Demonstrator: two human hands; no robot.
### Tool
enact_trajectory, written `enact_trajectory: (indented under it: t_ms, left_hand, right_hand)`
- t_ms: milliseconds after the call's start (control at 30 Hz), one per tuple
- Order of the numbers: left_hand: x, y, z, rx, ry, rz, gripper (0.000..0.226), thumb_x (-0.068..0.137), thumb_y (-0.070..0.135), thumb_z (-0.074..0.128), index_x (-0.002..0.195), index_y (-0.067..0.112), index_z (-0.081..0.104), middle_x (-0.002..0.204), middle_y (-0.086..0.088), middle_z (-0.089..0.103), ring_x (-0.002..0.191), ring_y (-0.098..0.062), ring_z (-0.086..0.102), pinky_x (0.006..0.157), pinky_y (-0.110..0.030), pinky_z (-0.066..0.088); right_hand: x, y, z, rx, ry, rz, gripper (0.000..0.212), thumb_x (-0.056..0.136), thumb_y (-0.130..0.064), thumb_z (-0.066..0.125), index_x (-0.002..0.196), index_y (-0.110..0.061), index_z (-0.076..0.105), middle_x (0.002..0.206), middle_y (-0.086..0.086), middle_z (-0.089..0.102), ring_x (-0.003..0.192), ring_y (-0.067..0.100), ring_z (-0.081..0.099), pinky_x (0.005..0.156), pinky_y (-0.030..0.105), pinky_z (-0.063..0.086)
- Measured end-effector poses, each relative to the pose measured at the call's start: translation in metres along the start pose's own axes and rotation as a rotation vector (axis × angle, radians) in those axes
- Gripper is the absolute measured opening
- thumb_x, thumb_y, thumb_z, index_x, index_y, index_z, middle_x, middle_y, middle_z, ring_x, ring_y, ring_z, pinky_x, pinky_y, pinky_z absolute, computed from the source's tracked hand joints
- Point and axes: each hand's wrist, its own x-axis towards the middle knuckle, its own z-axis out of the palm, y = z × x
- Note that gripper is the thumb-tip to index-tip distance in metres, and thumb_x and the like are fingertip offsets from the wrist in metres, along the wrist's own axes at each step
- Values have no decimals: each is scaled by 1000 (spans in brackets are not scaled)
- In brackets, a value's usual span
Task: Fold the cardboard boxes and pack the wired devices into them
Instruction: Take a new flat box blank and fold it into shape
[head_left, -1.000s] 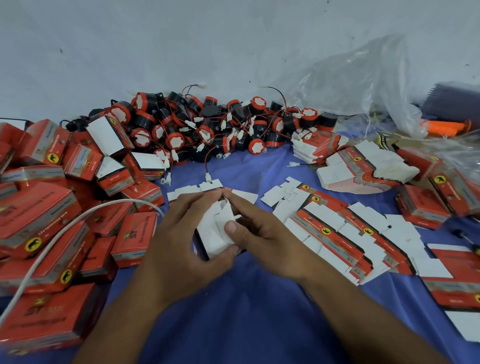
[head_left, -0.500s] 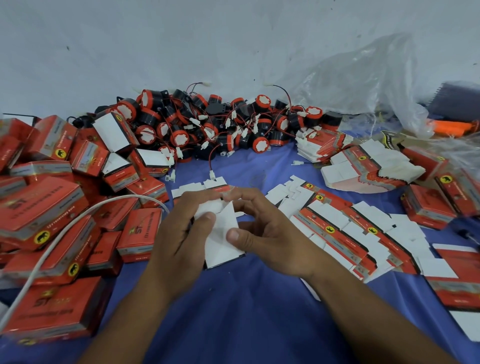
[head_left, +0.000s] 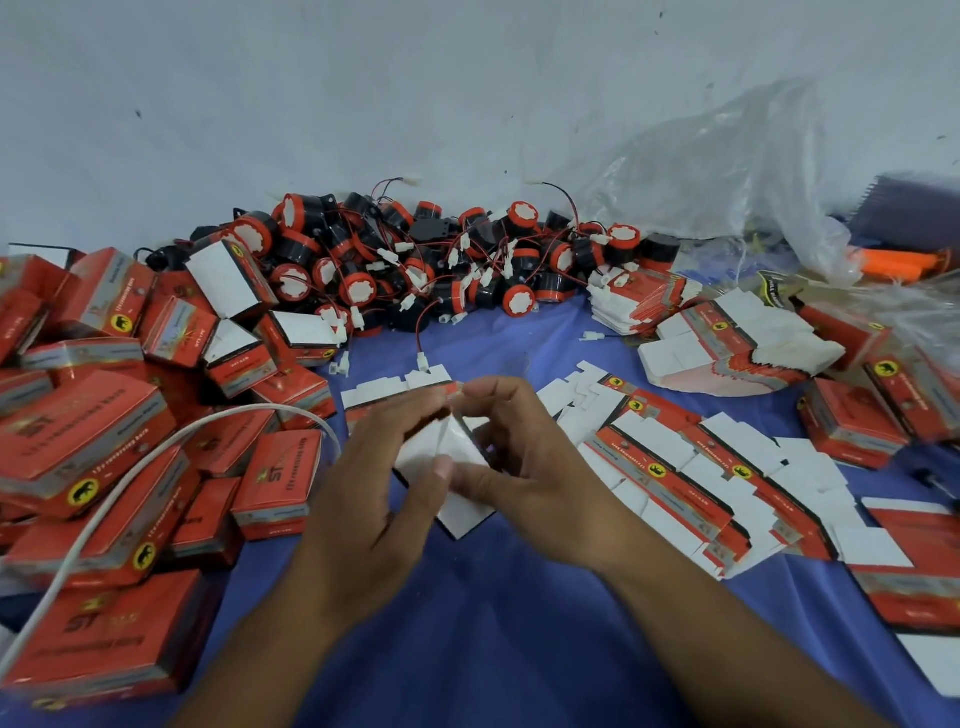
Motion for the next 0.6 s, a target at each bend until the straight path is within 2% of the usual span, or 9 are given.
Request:
enact_trajectory:
  t_ms: [67,133,200,267,333,400,467,533,600]
  left_hand:
    - [-1,-7,0,30,-68,-8,57,92,44,52,145,42,34,143,20,43,135,-4,40,103,-8,31]
    - [-2,-16,-2,140,-151,-11,73,87,51,53,151,44,19,146,18,38,136,4,30,104,-4,24]
    - [-2,-26,-6,345,-234,-2,81,83,63,50,153,39,17,143,16,37,132,-1,30,106,-13,26]
    - [2,-31,-9,555,-228,72,80,79,68,50,142,19,48,133,2,51,122,-18,41,103,-35,39]
    - [6,-33,-9,692,-185,131,68,74,69,49,106,13,71,109,-6,61,104,-23,44,92,-44,43]
    - [9,-34,-7,763,-175,118,59,72,69,50,87,15,69,96,-4,58,93,-23,45,87,-40,39]
    - [11,-32,-2,738,-201,37,48,73,63,62,87,17,65,94,-4,57,86,-25,54,76,-39,47]
    - [9,-29,9,649,-232,-60,45,64,47,85,90,16,65,96,-6,59,78,-27,62,60,-38,53]
    - [6,-29,21,480,-246,-154,51,58,36,94,97,19,65,101,-5,57,81,-26,64,58,-35,55]
  right_hand:
    - [-1,-1,-2,-158,-63,-18,64,88,1,70,137,-27,39,121,-16,58,99,1,61,81,19,50]
    - [-1,0,-1,-415,-109,-23,84,86,-1,69,144,-46,29,120,-29,53,112,-1,55,91,15,46]
    - [-1,3,-3,-653,-170,-34,92,87,-9,70,148,-54,17,130,-28,47,119,2,46,101,16,38]
    - [0,4,-7,-831,-230,-32,87,88,-18,71,155,-37,18,141,-6,47,124,12,40,105,25,33]
    - [2,5,-8,-1027,-196,-164,65,82,-23,75,141,-16,49,133,6,55,125,23,47,108,37,41]
    - [4,8,-7,-1291,-63,-323,44,71,-31,81,108,-11,67,116,7,65,124,31,57,107,45,48]
    - [7,9,-10,-1374,20,-271,42,62,-39,86,90,-14,66,100,3,69,111,30,66,97,41,55]
    - [9,10,-14,-1425,64,-122,45,60,-45,86,87,-18,62,89,-1,66,87,24,67,75,34,56]
    - [13,15,-15,-1404,7,77,44,77,-44,72,106,-18,54,109,3,58,90,26,61,73,34,47]
